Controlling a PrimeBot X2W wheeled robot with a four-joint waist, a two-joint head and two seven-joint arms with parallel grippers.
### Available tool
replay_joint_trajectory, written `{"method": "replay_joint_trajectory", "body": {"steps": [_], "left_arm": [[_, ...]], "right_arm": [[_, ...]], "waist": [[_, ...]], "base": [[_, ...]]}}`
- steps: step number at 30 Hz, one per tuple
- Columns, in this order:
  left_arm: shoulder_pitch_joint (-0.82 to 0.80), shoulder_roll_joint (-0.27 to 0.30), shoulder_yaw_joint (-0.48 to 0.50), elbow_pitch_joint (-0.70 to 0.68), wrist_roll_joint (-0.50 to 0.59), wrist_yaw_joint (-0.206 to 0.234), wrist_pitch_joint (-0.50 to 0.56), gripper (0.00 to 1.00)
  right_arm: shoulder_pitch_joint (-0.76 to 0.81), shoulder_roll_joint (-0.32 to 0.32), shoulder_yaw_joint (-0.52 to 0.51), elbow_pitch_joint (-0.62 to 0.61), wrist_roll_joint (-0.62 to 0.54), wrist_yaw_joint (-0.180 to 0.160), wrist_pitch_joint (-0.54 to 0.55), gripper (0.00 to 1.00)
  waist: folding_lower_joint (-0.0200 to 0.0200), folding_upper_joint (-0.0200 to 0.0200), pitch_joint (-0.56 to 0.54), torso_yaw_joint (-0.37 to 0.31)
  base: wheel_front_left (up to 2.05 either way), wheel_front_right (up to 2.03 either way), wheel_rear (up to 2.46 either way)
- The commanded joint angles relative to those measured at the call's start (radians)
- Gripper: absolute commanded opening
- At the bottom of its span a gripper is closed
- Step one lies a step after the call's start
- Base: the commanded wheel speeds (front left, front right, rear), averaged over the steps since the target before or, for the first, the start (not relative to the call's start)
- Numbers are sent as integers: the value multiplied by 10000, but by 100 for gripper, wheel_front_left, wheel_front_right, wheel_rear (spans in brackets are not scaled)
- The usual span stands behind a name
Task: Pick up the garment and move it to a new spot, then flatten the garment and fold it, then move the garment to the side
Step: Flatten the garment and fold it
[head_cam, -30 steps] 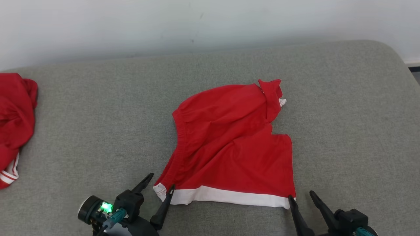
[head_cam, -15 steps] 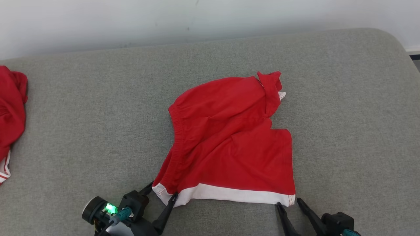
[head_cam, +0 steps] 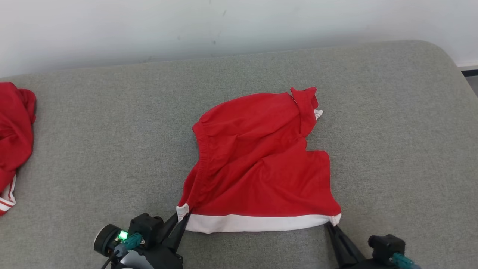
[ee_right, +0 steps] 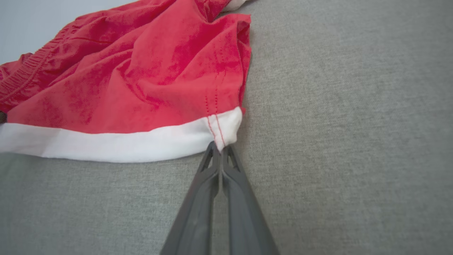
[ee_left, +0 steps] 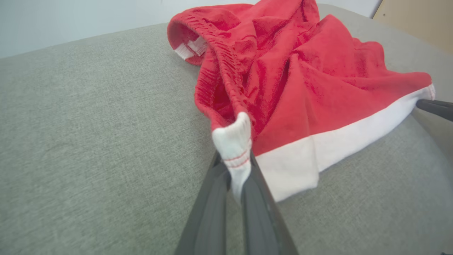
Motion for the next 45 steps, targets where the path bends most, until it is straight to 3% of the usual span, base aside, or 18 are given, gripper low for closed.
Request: {"method": "replay_joint_trajectory", "body": {"steps": [1,9,16,24,33,45], "left_arm": [[219,-142,307,-213,-190,19,-6,0],[-61,-468,1356,-926,-682,18,-6,0],[-2050,-769,1548,-764,-1386,18,238,0],[-6511,-1337,2259,24,-2704,63,1526,0],[-12391,-1535,2653,2015,-2378,711,2517,0],[-16617,-1790,2878,4373,-2335,1111,2227,0]], "right_arm": [[-46,-94,-251,-249,126,-24,-4,0],[-468,-572,-513,-1479,140,-24,-4,0],[-2227,-1340,-322,-2070,933,-23,-4,0],[-6137,-2167,25,-1721,2421,-23,410,0],[-11958,-2622,210,-751,3871,-23,1544,0],[-16720,-2374,754,2067,3510,-24,1636,0]], "waist": [[-1,-1,-5,19],[-1,-1,45,-23],[-1,-1,345,-90],[-1,-1,2195,-245],[-1,-1,4678,-699],[-1,-1,5372,-861]], "base": [[0,0,0],[0,0,0],[0,0,0],[0,0,0],[0,0,0],[0,0,0]]}}
